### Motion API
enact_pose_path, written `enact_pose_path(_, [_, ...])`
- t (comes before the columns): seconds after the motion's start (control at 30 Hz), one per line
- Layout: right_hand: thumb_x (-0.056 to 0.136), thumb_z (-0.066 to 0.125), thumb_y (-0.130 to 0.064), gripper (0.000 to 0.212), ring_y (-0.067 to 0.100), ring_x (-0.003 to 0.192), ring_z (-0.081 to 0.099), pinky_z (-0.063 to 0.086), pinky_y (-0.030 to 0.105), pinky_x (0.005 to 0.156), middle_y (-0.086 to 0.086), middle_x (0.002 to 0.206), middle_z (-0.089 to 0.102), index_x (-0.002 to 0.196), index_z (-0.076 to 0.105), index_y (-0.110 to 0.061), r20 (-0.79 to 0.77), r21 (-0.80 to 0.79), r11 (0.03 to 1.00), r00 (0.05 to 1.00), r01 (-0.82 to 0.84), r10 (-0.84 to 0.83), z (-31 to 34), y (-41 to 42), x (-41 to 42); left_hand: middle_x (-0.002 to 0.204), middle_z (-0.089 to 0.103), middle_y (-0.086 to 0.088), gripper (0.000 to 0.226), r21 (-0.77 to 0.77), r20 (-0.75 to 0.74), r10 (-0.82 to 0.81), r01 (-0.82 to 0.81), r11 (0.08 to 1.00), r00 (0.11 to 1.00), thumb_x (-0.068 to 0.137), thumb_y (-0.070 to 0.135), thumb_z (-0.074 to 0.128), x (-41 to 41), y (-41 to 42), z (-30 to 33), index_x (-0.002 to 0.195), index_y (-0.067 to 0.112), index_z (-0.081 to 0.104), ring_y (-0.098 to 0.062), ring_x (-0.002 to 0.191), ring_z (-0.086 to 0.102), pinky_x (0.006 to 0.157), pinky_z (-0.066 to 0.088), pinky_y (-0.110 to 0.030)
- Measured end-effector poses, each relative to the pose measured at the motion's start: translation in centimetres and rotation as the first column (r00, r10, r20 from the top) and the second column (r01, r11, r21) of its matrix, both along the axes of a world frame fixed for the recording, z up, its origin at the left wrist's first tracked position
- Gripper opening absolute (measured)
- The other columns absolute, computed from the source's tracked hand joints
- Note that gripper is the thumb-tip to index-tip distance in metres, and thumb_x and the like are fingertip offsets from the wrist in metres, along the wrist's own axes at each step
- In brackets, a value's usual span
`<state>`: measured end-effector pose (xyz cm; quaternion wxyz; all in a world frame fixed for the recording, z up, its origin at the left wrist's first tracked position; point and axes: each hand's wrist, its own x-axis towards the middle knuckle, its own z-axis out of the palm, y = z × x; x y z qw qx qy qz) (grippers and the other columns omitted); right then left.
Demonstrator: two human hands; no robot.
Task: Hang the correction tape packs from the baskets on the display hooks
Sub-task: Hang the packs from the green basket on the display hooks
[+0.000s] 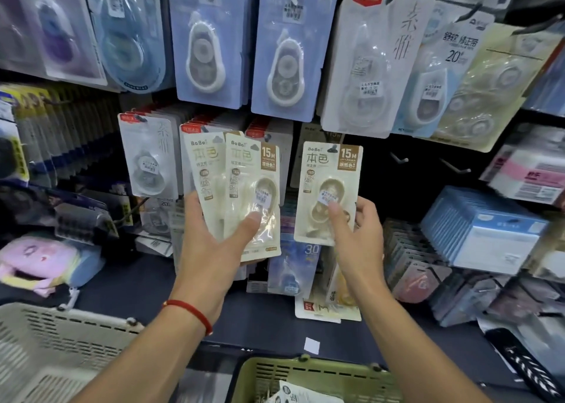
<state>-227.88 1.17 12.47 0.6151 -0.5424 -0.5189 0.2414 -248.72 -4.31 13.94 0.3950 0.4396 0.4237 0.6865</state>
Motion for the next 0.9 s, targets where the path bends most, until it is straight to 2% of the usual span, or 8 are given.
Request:
enact_pose_path(0.07, [0.097, 0.064, -0.060, 0.046, -0.006, 0.114, 0.064, 0.054, 0.018, 0.089, -0.024, 0.123, 0.068, 0.135, 0.057, -0.035, 0.053, -0.031, 0.999, 0.998, 0.023, -0.021, -0.5, 2.3, -0.2, 0.121, 0.074, 0.019, 0.057, 0.008, 0.001, -0.013, 0.013, 1.000, 1.000, 0.090, 0.024, 0.084, 0.3, 0.2, 0.2, 0.133, 0.040, 0.051, -0.005, 0.108, 0.074, 0.083, 0.066, -0.041])
enact_pose_path(0.13, [0.098, 0.059, -0.065, 0.067, 0.017, 0.132, 0.059, 0.051, 0.043, 0.108, -0.004, 0.144, 0.062, 0.153, 0.048, -0.029, 0.110, -0.128, 0.990, 0.993, 0.064, -0.050, 0.1, 5.2, -0.2, 0.124, 0.073, 0.019, 0.059, 0.019, 0.001, -0.020, 0.020, 1.000, 1.000, 0.090, 0.024, 0.084, 0.4, 0.3, 0.4, 0.135, 0.041, 0.050, -0.005, 0.109, 0.074, 0.085, 0.066, -0.042])
enact_pose_path(0.3, [0.103, 0.053, -0.060, 0.082, 0.041, 0.142, 0.049, 0.045, 0.044, 0.106, 0.016, 0.156, 0.050, 0.166, 0.021, -0.020, 0.245, -0.356, 0.928, 0.969, 0.105, -0.016, 1.5, 9.8, 1.1, 0.124, 0.073, 0.019, 0.058, 0.044, 0.002, -0.058, 0.058, 0.997, 0.998, 0.088, 0.023, 0.085, 0.9, 0.7, 0.1, 0.131, 0.042, 0.052, -0.003, 0.112, 0.072, 0.087, 0.064, -0.029])
enact_pose_path(0.37, [0.102, 0.053, -0.061, 0.086, 0.039, 0.143, 0.047, 0.044, 0.051, 0.111, 0.016, 0.158, 0.046, 0.167, 0.015, -0.018, 0.255, -0.386, 0.915, 0.967, 0.114, -0.013, 1.5, 9.0, 1.1, 0.126, 0.072, 0.019, 0.058, 0.053, -0.008, -0.079, 0.079, 0.995, 0.997, 0.084, 0.027, 0.086, 1.1, 0.8, -0.1, 0.130, 0.039, 0.053, -0.003, 0.116, 0.071, 0.089, 0.062, -0.025])
enact_pose_path(0.43, [0.101, 0.054, -0.060, 0.071, 0.027, 0.129, 0.059, 0.050, 0.051, 0.107, 0.004, 0.142, 0.061, 0.157, 0.036, -0.021, 0.247, -0.307, 0.950, 0.969, 0.048, 0.031, 1.2, 6.9, 0.9, 0.129, 0.072, 0.016, 0.061, 0.052, -0.002, -0.111, 0.111, 0.992, 0.994, 0.083, 0.028, 0.088, 1.2, 0.9, -0.2, 0.132, 0.038, 0.052, -0.006, 0.120, 0.069, 0.096, 0.060, -0.032])
enact_pose_path(0.57, [0.091, 0.059, -0.069, 0.041, 0.008, 0.101, 0.072, 0.060, 0.029, 0.084, -0.012, 0.110, 0.076, 0.116, 0.069, -0.039, 0.087, -0.206, 0.908, 0.917, -0.365, 0.389, 1.1, 0.5, -0.3, 0.131, 0.072, 0.009, 0.070, 0.031, 0.020, -0.179, 0.179, 0.983, 0.984, 0.076, 0.028, 0.093, 1.7, 1.1, -0.8, 0.132, 0.036, 0.052, -0.015, 0.122, 0.070, 0.098, 0.059, -0.049])
enact_pose_path(0.77, [0.077, 0.087, -0.049, 0.059, 0.015, 0.105, 0.073, 0.060, 0.023, 0.085, -0.002, 0.114, 0.076, 0.122, 0.059, -0.023, -0.038, -0.182, 0.902, 0.919, -0.392, 0.391, 0.9, -3.0, -0.7, 0.131, 0.073, 0.004, 0.081, 0.037, 0.008, -0.257, 0.257, 0.966, 0.966, 0.070, 0.021, 0.096, 2.1, 1.2, -1.3, 0.137, 0.028, 0.050, -0.016, 0.120, 0.071, 0.088, 0.062, -0.029])
enact_pose_path(0.9, [0.090, 0.082, -0.030, 0.047, 0.017, 0.105, 0.077, 0.064, 0.031, 0.082, -0.002, 0.116, 0.078, 0.126, 0.052, -0.024, -0.115, -0.143, 0.910, 0.920, -0.389, 0.375, 1.3, -3.5, 0.3, 0.129, 0.074, 0.002, 0.059, -0.016, 0.046, -0.242, 0.243, 0.970, 0.969, 0.087, 0.021, 0.085, 1.8, 1.3, -1.3, 0.135, 0.034, 0.054, -0.024, 0.117, 0.074, 0.083, 0.064, -0.047])
